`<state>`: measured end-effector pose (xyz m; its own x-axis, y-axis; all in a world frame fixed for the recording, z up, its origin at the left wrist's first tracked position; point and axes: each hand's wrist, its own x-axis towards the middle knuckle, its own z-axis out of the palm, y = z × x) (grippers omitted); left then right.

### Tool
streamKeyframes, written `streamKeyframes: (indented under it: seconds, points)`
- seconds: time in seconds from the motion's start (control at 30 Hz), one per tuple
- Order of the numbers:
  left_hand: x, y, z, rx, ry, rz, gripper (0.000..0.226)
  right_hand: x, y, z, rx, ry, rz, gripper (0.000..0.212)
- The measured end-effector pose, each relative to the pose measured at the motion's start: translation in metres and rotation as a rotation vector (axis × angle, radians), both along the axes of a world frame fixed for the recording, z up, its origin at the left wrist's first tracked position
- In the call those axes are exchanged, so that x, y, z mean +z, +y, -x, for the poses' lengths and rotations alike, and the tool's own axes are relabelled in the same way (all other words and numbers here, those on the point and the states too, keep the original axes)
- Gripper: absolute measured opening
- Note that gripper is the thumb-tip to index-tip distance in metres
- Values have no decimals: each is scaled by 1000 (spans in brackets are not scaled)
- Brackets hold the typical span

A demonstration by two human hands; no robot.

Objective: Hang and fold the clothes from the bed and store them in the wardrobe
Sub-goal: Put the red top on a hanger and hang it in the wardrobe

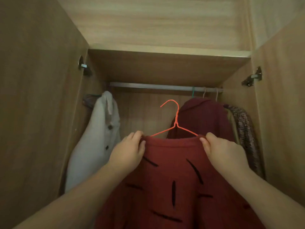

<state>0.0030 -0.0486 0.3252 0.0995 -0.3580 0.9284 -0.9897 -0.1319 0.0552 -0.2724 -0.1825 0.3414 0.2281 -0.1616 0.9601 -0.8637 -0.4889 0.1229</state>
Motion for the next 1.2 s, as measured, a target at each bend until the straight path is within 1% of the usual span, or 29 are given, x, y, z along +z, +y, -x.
streamKeyframes:
  seconds: [0.13, 0.23, 0.37, 0.47, 0.6, 0.73, 0.87, 1.0, 1.1, 1.2]
  points:
    - [21, -77, -25, 111, -46, -3, 55, 42, -65, -31, -16, -24, 11, 34]
    - [34, -139, -36, 70, -119, -61, 66, 73, -112, -48, -43, -57, 29, 36]
    - [62, -227, -51, -53, -119, -114, 68, 113, -164, -68, -107, -94, 94, 36]
    - [93, -285, -63, -114, -109, -40, 67, 146, -197, -79, -116, -112, 109, 36]
    - [147, -351, -80, -196, -152, 54, 68, 193, -235, -89, -212, -136, 170, 35]
    - [186, -404, -97, -262, -153, 105, 68, 224, -263, -101, -306, -168, 203, 42]
    - [193, -449, -110, -310, -102, 59, 68, 235, -287, -123, -379, -145, 197, 42]
    - [178, -471, -118, -330, -42, 30, 67, 229, -298, -138, -413, -69, 201, 39]
    - [159, -463, -114, -346, -31, 76, 73, 206, -297, -136, -413, -44, 182, 33]
    - [145, -431, -95, -399, -21, 112, 75, 187, -276, -126, -359, -7, 204, 26]
